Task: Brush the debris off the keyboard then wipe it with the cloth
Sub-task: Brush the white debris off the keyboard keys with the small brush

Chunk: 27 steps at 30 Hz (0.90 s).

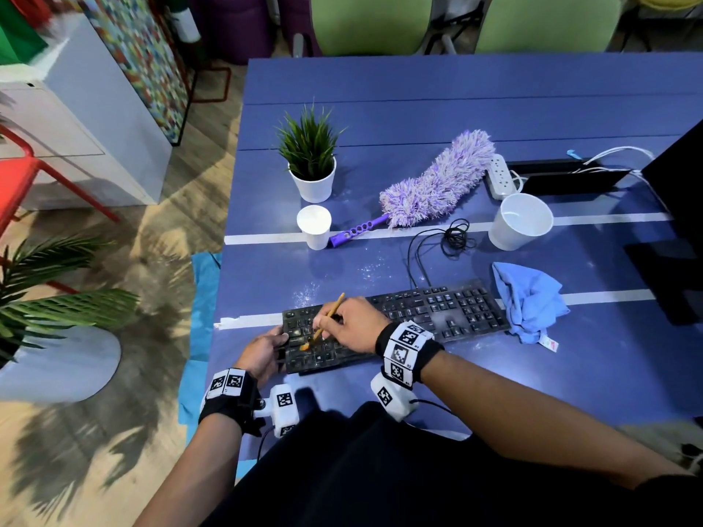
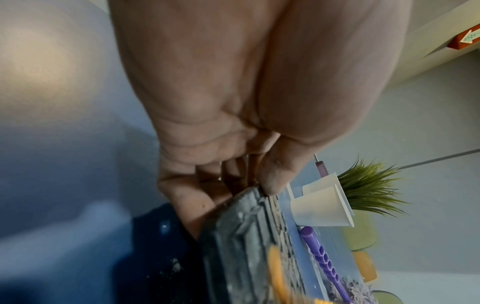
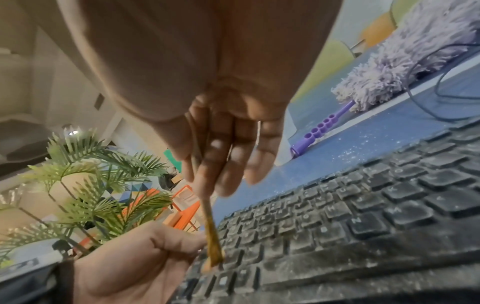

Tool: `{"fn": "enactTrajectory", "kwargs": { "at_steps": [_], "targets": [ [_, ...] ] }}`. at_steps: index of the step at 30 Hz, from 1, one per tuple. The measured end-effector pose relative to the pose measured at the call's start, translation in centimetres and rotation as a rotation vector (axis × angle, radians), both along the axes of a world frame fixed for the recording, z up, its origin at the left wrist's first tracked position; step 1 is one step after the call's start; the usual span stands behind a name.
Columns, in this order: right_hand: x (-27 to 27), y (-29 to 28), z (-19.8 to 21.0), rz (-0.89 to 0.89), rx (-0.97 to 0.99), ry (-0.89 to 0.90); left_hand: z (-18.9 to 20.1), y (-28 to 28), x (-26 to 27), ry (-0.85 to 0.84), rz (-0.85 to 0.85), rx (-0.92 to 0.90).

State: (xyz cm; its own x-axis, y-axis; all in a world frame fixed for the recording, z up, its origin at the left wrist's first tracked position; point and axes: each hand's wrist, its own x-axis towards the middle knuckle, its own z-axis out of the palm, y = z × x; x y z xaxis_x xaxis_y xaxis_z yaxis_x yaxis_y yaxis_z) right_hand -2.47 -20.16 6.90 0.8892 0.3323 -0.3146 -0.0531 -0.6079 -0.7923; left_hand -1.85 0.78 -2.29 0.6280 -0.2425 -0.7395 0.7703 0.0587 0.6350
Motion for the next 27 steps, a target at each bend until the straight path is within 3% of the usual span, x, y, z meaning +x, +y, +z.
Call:
{"fn": "enactTrajectory", "kwargs": {
  "at_steps": [14,21,24,27],
  "targets": [
    [0.1,-1.4,0.0,0.033,-0.009,0.08,-0.1,0.0,0.0,-0.015,0.004,0.017],
    [0.3,-2.9,-0.4,-0.114,-0.086,0.008,-0.1,-0.3,0.0,-0.027,0.016,0.003],
    [0.2,-4.6,-0.3,-0.074,-0.31,0.005,-0.4,-0.3,0.0,-0.057,0.027,0.033],
    [0.2,-6.9,-0.2,-0.183,-0.548,-0.078,-0.9,-0.1,0.1,-0.077,0.056,0.073]
  ]
}}
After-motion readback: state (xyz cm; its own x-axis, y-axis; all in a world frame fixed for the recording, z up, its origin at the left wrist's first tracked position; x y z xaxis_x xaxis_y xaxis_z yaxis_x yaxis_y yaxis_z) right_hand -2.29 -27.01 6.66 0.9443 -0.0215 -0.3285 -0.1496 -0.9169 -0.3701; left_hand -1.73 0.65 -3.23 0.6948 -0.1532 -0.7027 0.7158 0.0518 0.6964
